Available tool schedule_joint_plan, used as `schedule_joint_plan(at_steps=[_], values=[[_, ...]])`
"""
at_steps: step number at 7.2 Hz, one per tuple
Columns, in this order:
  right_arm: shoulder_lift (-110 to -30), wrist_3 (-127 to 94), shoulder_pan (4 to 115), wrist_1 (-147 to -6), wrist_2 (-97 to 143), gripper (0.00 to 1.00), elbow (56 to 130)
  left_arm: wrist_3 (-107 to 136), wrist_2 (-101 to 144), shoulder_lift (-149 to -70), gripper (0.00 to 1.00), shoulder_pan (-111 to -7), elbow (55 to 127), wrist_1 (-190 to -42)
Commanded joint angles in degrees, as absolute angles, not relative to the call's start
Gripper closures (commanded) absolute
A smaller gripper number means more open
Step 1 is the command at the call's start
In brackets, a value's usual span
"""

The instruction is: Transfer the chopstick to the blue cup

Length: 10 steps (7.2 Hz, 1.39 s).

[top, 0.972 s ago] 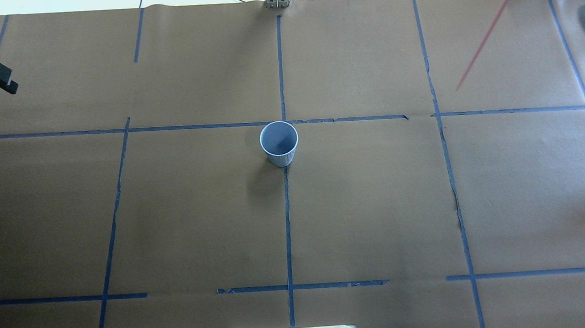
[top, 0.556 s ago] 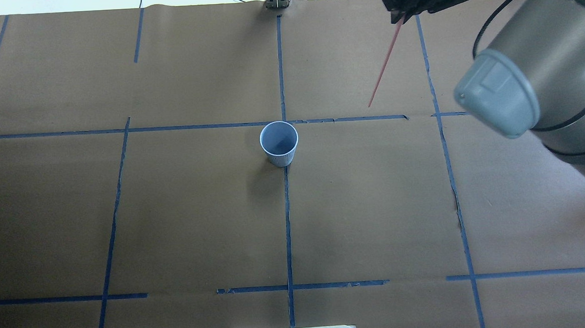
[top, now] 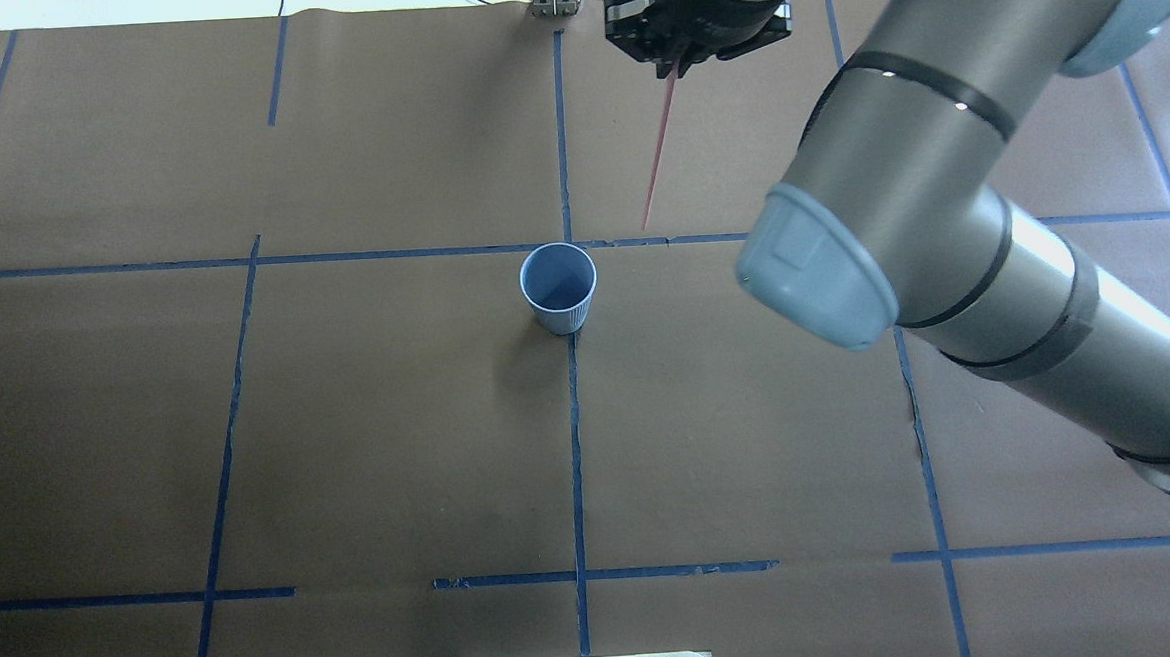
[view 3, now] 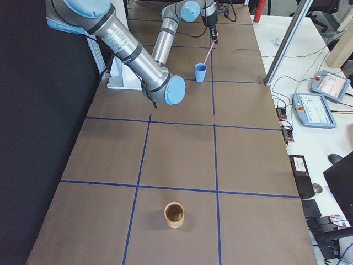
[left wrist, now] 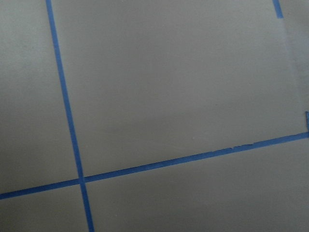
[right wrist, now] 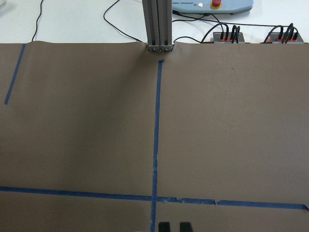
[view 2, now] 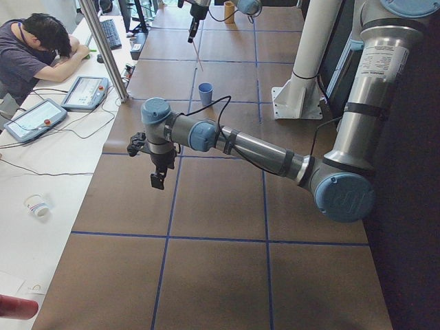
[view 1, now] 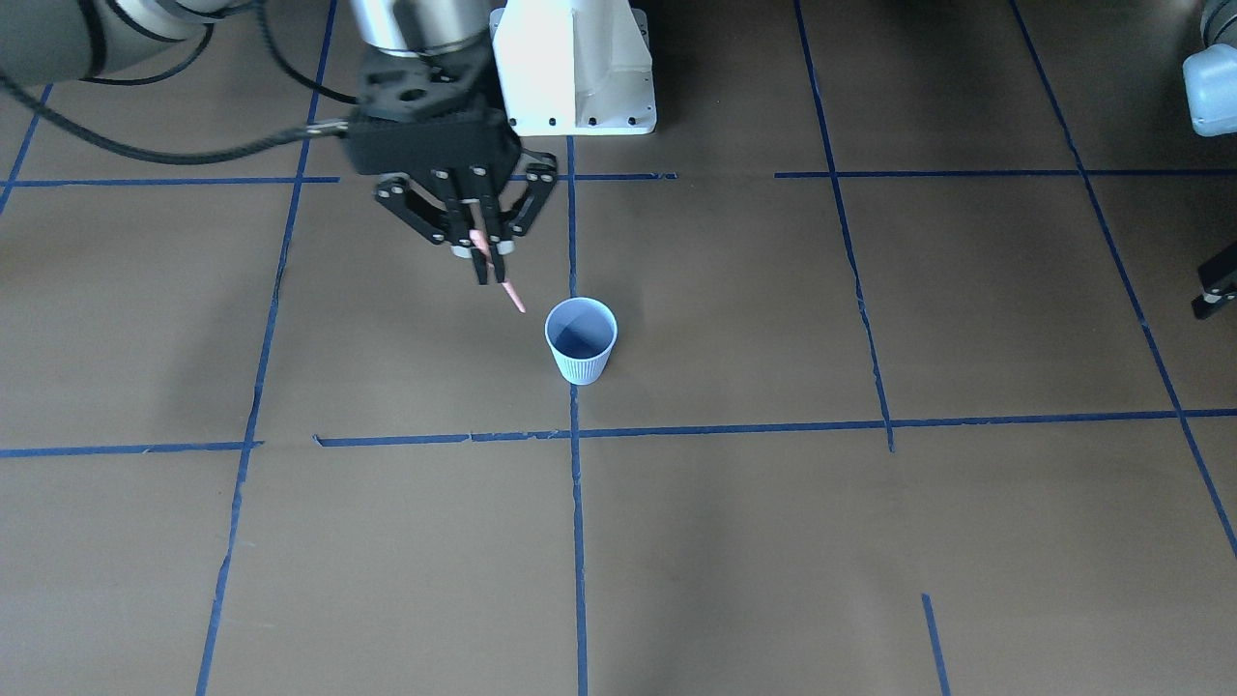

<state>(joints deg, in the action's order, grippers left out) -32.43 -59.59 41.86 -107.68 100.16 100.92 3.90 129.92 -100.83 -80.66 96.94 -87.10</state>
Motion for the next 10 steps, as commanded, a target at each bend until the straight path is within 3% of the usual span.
schedule_joint_plan(at_steps=[1,5,6,7,10], values=[[-30.0,-59.7,37.2,-107.7,94.3,1.00,97.1,1.5,130.3,-98.0,0.00,-81.6,95.7,-87.2],[-30.2,-61.5,32.9,-106.1,90.4,0.95,95.2,1.5,130.4,-97.0,0.00,-82.0,95.7,-87.4],[-31.7,-65.2,32.5,-100.7,90.4,0.58,94.1,1.5,130.4,-97.0,0.00,-82.0,95.7,-87.4],[-32.5,-66.3,32.2,-99.6,90.2,0.01,94.0,1.5,130.4,-97.0,0.00,-82.0,95.7,-87.4],[-32.5,-65.7,33.1,-100.5,90.8,0.00,95.7,1.5,130.4,-97.0,0.00,-82.0,95.7,-87.4]])
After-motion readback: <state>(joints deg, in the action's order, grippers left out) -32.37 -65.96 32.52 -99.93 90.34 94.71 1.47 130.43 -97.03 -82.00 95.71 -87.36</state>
